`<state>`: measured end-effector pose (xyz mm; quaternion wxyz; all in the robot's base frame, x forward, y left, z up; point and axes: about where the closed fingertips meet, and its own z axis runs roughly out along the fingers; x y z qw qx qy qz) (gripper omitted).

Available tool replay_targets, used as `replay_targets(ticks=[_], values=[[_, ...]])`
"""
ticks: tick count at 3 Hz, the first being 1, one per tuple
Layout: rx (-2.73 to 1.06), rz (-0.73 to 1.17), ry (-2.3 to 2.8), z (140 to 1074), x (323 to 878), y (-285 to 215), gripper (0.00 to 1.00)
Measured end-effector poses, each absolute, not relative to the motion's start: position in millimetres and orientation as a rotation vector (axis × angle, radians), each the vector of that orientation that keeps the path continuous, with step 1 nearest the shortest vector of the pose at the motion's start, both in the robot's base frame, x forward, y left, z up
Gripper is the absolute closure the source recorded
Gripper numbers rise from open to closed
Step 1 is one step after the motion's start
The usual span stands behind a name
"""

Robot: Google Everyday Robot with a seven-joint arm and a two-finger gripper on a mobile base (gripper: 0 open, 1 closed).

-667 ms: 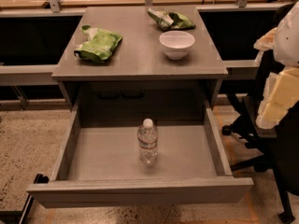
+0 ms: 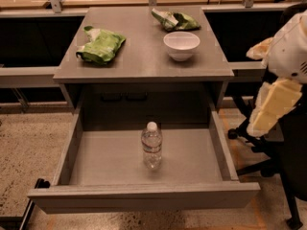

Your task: Pick water bottle from top drawer and place on counter

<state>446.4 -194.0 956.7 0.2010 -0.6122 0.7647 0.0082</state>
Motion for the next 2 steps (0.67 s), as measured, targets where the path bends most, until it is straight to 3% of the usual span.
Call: replay_targets(ticks=[1,2], values=[[-1.703,0.157,2.061,929.3,455.6,-171.4,0.0],[-1.699,0.165,2.052,930.5,456.1,-168.5,0.0]])
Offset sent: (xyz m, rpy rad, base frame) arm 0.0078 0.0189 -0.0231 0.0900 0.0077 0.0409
